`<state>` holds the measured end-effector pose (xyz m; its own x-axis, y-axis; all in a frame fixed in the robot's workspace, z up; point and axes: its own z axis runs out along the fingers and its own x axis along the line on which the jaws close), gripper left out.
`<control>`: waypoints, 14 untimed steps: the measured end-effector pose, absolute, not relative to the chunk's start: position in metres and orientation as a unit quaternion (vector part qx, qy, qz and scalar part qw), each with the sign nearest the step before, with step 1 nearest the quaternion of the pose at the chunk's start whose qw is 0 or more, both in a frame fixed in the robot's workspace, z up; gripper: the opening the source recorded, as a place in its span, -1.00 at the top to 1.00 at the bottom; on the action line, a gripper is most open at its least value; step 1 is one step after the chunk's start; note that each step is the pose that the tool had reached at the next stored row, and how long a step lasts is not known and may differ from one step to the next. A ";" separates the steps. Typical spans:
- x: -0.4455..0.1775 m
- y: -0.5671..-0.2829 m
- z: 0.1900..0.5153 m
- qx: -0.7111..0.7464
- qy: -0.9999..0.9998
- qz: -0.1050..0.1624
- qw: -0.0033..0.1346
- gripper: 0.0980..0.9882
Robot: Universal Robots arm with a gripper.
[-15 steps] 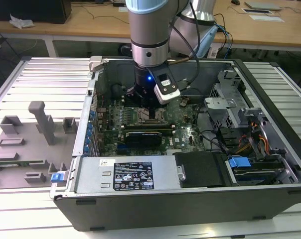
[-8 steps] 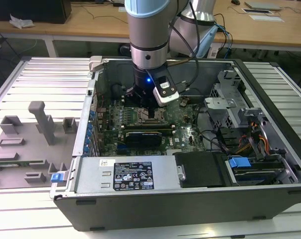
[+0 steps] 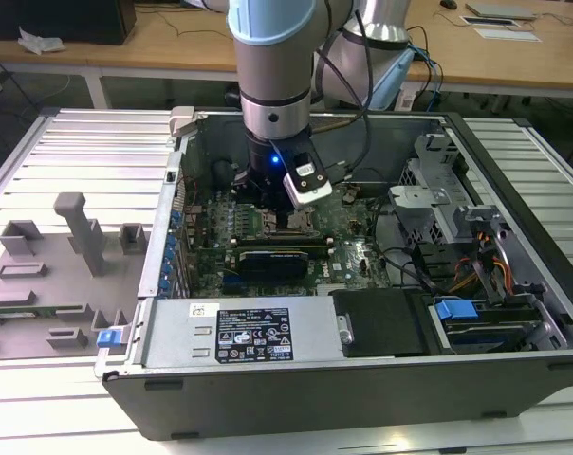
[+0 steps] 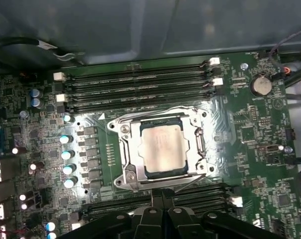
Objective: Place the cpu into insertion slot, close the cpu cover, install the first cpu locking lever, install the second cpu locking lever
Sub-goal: 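Install the second cpu locking lever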
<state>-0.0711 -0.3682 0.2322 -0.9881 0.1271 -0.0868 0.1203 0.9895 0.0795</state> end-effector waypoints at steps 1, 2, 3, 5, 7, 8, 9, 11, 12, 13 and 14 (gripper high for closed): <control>-0.073 -0.369 0.232 0.062 0.996 0.039 0.046 0.98; -0.075 -0.370 0.231 0.062 0.996 0.042 0.046 0.98; -0.077 -0.371 0.230 0.062 0.996 0.047 0.045 0.98; -0.080 -0.375 0.229 0.063 0.995 0.056 0.045 0.98; -0.083 -0.380 0.228 0.063 0.995 0.068 0.044 0.98; -0.084 -0.382 0.227 0.064 0.994 0.073 0.044 0.98; -0.084 -0.384 0.227 0.064 0.994 0.077 0.043 0.98; -0.085 -0.389 0.226 0.064 0.993 0.087 0.043 0.98; -0.085 -0.391 0.226 0.065 0.993 0.093 0.042 0.98; -0.085 -0.393 0.226 0.065 0.992 0.099 0.042 0.98; -0.086 -0.396 0.225 0.065 0.992 0.104 0.042 0.98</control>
